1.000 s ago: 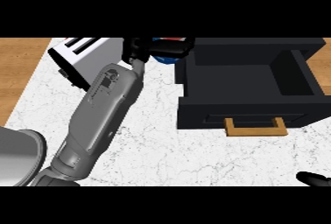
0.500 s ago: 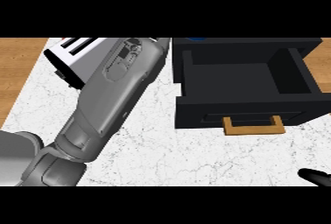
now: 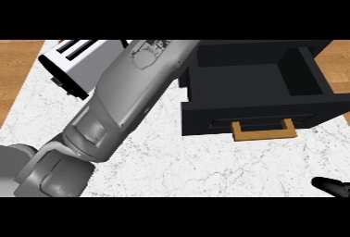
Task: Pick up the can, place it into the drawer and close the drawer
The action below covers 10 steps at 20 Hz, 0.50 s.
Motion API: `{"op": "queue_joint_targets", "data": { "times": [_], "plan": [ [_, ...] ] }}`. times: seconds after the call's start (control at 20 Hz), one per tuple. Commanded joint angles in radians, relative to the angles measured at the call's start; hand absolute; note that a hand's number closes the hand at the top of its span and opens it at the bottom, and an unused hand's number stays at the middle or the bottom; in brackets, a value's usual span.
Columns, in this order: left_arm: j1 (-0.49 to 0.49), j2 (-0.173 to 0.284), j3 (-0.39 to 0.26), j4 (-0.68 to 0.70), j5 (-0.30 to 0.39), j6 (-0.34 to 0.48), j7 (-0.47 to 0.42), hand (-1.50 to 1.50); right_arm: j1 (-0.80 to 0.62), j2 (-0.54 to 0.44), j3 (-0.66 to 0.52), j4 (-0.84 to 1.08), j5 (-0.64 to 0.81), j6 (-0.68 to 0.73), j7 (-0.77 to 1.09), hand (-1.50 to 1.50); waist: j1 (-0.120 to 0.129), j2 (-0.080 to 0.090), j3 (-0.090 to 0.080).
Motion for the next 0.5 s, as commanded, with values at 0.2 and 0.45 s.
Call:
{"op": "queue_joint_targets", "data": {
  "times": [0.2,0.45],
  "plan": [
    [-0.094,0.000,-0.075,0.145,0.079,0.041,-0.059,1.50,-0.054,-0.047,0.000,0.001,-0.014,0.012,0.052,-1.50,-0.032,0.010,0.001],
    [-0.126,0.000,-0.118,0.197,0.107,0.145,-0.055,-1.50,-0.100,-0.039,0.027,0.001,0.019,-0.025,0.088,-1.50,-0.037,0.012,0.001]
  ]
}}
